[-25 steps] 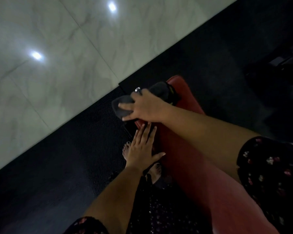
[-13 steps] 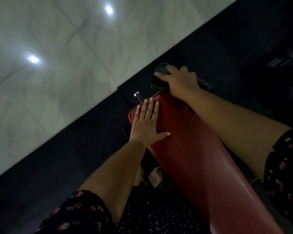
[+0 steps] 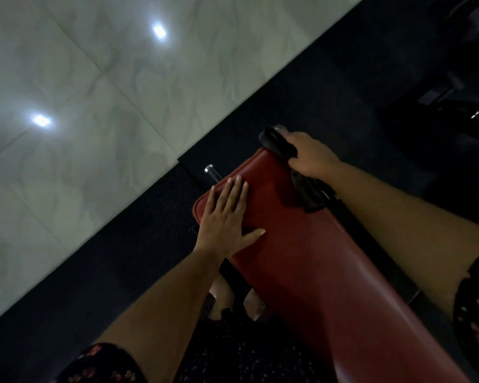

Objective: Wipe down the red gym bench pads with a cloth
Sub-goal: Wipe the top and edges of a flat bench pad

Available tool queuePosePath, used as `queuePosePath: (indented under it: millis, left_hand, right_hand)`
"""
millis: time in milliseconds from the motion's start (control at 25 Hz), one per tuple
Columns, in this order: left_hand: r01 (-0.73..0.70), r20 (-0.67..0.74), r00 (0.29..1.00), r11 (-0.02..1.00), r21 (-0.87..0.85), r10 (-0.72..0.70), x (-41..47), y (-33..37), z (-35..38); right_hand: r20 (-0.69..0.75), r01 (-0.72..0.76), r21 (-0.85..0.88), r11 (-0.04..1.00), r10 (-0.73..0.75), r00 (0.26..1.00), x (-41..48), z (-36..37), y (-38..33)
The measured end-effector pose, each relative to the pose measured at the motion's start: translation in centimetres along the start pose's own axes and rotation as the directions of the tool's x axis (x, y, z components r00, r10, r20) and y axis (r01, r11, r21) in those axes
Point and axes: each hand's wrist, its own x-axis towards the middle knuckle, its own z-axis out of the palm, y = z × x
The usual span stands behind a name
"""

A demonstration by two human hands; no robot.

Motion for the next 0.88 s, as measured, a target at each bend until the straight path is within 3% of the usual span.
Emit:
queuePosePath:
  millis: [120,240,320,480,600,720,800,880]
  left_hand:
    - [-0.119,0.039,0.992,0.992,0.04,0.118,3.4,1.6,-1.3]
    - [-0.126,0.07,0.99,0.992,0.027,0.124,5.4,2.8,-1.9]
    - [-0.108,0.074,0.992,0.993,0.045,0.104,5.4,2.9,-1.8]
    - [-0.104,0.094,0.991,0.987,0.12,0.093,5.5,2.8,-1.6]
    - [-0.096,0.079,0.993,0.986,0.137,0.085,5.4,3.1,-1.4]
    - [-0.111,0.027,0.994,0.981,0.161,0.108,5.4,3.8,-1.5]
    - [-0.183,0.065,0.983,0.969,0.167,0.174,5.5,6.2,-1.5]
    - [-0.147,0.13,0.983,0.979,0.138,0.129,5.7,9.3,-1.0]
  right_hand:
    - [-0.004,-0.111,0.17,0.979,0.113,0.994,-4.1,2.5,3.9]
    - [0.062,-0.177,0.224,0.958,0.167,0.984,-7.7,3.7,6.4]
    - [0.063,-0.186,0.191,0.964,0.177,0.982,-6.7,3.1,5.7]
    - [-0.078,-0.115,0.102,0.988,0.123,0.989,-3.6,2.4,2.2]
    - [-0.077,-0.153,0.085,0.985,0.16,0.984,-6.8,3.8,3.3]
    - [-0.067,-0.301,0.071,0.951,0.306,0.95,-13.2,6.9,7.3]
    - [-0.03,-0.436,0.041,0.899,0.437,0.899,-16.4,8.8,8.7]
    - [-0.009,-0.504,0.044,0.862,0.505,0.863,-16.1,9.0,8.2]
